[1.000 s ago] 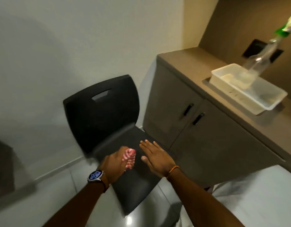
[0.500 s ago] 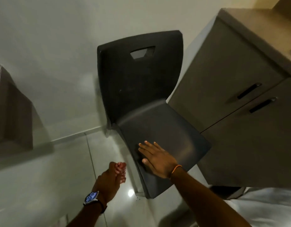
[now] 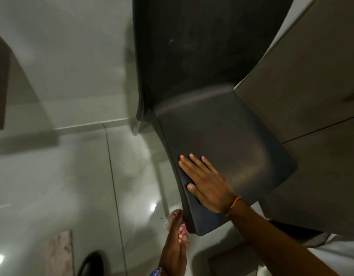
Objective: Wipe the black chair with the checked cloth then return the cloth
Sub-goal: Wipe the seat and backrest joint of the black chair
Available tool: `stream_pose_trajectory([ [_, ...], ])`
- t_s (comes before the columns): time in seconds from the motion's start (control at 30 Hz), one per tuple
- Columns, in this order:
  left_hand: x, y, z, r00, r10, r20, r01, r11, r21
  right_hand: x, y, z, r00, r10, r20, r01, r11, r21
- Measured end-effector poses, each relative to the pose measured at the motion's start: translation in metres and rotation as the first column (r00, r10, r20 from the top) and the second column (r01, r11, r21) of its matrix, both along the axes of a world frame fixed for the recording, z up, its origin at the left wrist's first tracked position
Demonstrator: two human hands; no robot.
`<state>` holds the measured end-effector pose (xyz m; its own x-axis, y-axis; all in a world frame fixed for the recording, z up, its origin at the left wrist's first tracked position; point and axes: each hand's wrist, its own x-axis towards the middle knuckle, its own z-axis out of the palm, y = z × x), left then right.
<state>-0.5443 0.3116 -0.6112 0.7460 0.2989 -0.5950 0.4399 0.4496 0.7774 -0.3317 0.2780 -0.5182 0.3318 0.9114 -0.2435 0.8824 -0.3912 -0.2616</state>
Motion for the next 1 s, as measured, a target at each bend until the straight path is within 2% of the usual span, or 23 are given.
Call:
stream_pose_trajectory([
  [0.07,0.001,-0.012,-0.023,0.996,0.080,-0.047,-0.080,0.997,0.000,-0.001,0.000,-0.003,1.000,-0.003,0.001,0.003,1.000,0.008],
  [0.1,-0.001,-0.011,-0.026,0.993,0.116,-0.011,-0.116,0.991,-0.062,-0.001,0.000,-0.004,1.000,-0.003,0.001,0.003,1.000,0.014],
  [0.17,-0.007,-0.009,-0.037,0.997,0.048,0.067,-0.047,0.999,-0.011,-0.001,0.000,-0.004,1.000,-0.016,-0.001,0.016,0.999,0.028],
  [0.23,-0.008,-0.003,-0.059,0.997,-0.012,0.081,0.005,0.996,0.087,-0.002,-0.001,-0.007,1.000,-0.020,-0.005,0.020,0.998,0.055],
  [0.33,-0.002,0.006,-0.108,0.998,-0.039,0.057,0.038,0.999,0.019,0.000,-0.005,-0.014,1.000,-0.010,0.012,0.008,0.994,0.105],
  [0.47,0.012,-0.006,-0.141,0.964,0.240,-0.118,-0.252,0.962,-0.104,0.001,-0.006,-0.019,1.000,-0.010,0.022,0.007,0.992,0.125],
  [0.57,0.014,-0.016,-0.104,0.928,0.341,-0.150,-0.366,0.911,-0.189,-0.001,-0.004,-0.015,1.000,-0.019,0.012,0.017,0.994,0.112],
  [0.67,0.023,-0.018,-0.053,0.903,0.391,-0.175,-0.423,0.881,-0.211,-0.002,-0.003,-0.012,1.000,-0.026,0.015,0.024,0.994,0.104],
  [0.7,0.020,-0.019,-0.032,0.891,0.424,-0.163,-0.453,0.856,-0.247,-0.003,-0.003,-0.011,1.000,-0.026,0.017,0.024,0.995,0.100],
  [0.73,0.017,-0.025,-0.021,0.870,0.485,-0.091,-0.489,0.821,-0.295,-0.003,-0.002,-0.011,0.999,-0.028,0.017,0.026,0.995,0.098],
  [0.8,0.013,-0.038,-0.011,0.886,0.464,-0.001,-0.433,0.825,-0.364,-0.003,-0.002,-0.011,0.999,-0.034,0.014,0.032,0.995,0.095],
  [0.87,0.017,-0.029,0.002,0.896,0.435,-0.086,-0.431,0.808,-0.401,-0.004,-0.002,-0.010,0.999,-0.031,0.013,0.029,0.995,0.092],
  [0.93,0.027,-0.022,-0.013,0.852,0.475,-0.221,-0.524,0.767,-0.371,-0.003,-0.002,-0.011,0.999,-0.033,0.015,0.032,0.995,0.093],
  [1.0,0.031,-0.012,-0.027,0.846,0.473,-0.247,-0.532,0.779,-0.331,-0.004,-0.003,-0.012,0.999,-0.037,0.011,0.035,0.994,0.103],
])
